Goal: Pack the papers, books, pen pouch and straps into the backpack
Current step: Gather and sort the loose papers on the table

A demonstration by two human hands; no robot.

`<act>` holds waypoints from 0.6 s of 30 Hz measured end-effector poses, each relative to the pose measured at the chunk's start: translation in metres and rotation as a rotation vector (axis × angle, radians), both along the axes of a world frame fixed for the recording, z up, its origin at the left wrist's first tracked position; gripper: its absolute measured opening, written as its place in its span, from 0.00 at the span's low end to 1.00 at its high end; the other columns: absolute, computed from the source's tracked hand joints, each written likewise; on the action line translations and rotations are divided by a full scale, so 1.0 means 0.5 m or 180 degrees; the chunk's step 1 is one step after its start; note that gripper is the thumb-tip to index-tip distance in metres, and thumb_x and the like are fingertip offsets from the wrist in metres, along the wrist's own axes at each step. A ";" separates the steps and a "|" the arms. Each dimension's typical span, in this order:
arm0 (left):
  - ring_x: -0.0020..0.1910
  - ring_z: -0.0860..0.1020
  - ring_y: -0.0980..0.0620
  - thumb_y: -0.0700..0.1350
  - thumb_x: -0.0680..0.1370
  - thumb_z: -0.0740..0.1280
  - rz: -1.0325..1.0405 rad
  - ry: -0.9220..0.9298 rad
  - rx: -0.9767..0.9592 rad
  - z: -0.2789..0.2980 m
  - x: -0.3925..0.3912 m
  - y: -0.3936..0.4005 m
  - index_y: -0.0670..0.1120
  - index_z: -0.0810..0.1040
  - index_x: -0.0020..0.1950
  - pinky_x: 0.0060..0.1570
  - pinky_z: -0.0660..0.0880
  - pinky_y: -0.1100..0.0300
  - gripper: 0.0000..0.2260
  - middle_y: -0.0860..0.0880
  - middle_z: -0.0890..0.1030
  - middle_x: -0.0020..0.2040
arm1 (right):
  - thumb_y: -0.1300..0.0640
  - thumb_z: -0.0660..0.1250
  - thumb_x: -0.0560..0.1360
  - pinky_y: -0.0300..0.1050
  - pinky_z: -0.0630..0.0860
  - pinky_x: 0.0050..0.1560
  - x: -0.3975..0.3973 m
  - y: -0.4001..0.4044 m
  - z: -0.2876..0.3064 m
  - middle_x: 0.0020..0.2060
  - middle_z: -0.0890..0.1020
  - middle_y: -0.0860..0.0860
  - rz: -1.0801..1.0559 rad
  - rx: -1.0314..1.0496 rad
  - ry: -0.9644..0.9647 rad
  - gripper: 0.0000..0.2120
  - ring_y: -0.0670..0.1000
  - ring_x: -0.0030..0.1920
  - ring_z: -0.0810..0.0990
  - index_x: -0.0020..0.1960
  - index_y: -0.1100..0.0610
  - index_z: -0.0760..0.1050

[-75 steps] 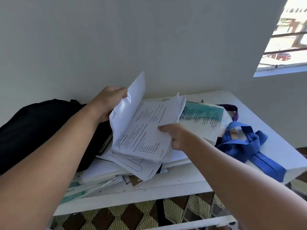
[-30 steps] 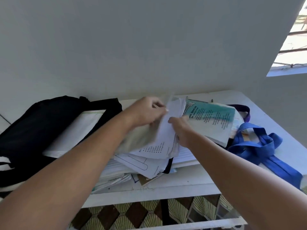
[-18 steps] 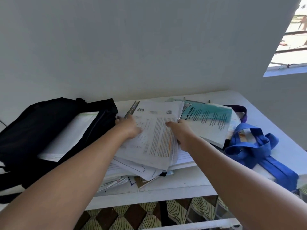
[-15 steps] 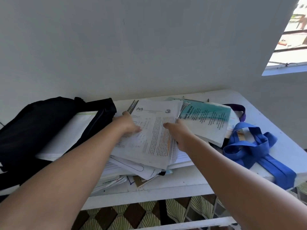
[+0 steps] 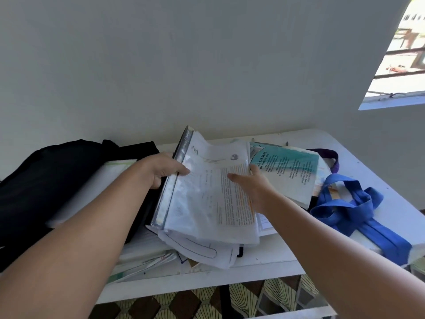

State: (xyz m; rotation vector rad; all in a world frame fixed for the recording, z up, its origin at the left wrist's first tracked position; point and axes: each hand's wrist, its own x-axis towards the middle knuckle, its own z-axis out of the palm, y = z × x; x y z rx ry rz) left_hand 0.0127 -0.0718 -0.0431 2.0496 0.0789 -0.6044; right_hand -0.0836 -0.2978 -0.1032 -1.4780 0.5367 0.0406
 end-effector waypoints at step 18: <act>0.56 0.84 0.52 0.38 0.71 0.79 0.0183 -0.1994 -0.2111 0.145 -0.068 0.004 0.46 0.81 0.62 0.54 0.82 0.57 0.20 0.50 0.86 0.56 | 0.52 0.80 0.73 0.51 0.84 0.55 0.024 -0.033 0.214 0.49 0.89 0.47 -0.0054 -0.0506 -0.2323 0.08 0.50 0.53 0.88 0.51 0.49 0.86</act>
